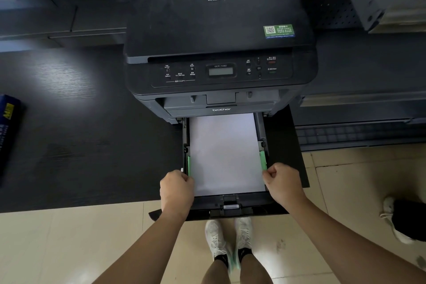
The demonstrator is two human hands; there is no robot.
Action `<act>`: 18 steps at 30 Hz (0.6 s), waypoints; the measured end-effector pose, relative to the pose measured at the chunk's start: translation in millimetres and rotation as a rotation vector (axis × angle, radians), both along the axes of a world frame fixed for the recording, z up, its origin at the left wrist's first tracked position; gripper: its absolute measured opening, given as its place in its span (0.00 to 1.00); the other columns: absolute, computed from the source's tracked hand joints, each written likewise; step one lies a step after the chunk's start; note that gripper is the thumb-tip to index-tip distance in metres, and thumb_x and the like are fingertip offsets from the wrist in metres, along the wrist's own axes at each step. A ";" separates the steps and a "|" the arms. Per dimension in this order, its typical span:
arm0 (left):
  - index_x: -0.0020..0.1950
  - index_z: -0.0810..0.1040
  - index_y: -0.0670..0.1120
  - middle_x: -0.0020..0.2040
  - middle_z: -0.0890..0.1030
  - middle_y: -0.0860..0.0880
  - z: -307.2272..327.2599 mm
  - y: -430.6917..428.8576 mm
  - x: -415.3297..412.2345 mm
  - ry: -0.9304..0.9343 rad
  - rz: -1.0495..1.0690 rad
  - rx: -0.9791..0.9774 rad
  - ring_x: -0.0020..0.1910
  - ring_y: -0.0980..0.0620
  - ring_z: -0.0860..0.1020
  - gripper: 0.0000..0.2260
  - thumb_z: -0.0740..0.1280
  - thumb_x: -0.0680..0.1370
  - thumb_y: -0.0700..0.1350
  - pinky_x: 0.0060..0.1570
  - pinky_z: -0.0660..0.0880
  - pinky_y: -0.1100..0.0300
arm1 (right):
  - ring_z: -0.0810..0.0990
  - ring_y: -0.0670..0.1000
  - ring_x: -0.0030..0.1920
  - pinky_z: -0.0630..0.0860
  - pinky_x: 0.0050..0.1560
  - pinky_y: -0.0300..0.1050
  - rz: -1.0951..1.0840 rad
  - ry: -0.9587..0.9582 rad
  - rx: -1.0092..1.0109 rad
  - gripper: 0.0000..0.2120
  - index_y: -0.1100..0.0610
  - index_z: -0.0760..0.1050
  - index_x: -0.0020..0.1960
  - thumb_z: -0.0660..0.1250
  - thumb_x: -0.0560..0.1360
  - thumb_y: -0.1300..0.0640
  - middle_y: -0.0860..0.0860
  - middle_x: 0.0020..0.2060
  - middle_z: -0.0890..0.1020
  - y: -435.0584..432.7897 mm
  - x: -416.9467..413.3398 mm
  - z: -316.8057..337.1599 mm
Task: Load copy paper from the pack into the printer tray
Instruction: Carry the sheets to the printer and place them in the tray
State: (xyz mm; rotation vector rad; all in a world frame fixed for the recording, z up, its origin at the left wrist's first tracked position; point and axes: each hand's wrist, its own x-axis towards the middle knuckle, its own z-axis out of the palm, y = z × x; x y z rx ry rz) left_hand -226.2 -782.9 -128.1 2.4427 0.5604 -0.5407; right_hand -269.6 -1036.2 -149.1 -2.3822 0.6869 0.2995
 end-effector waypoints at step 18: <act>0.33 0.81 0.40 0.30 0.82 0.45 7.5 -3.0 -12.5 0.003 -0.025 0.038 0.29 0.49 0.79 0.09 0.68 0.73 0.41 0.26 0.73 0.62 | 0.76 0.48 0.27 0.68 0.28 0.35 0.030 -0.104 -0.108 0.10 0.59 0.80 0.34 0.73 0.72 0.55 0.51 0.27 0.80 -0.5 -12.5 1.2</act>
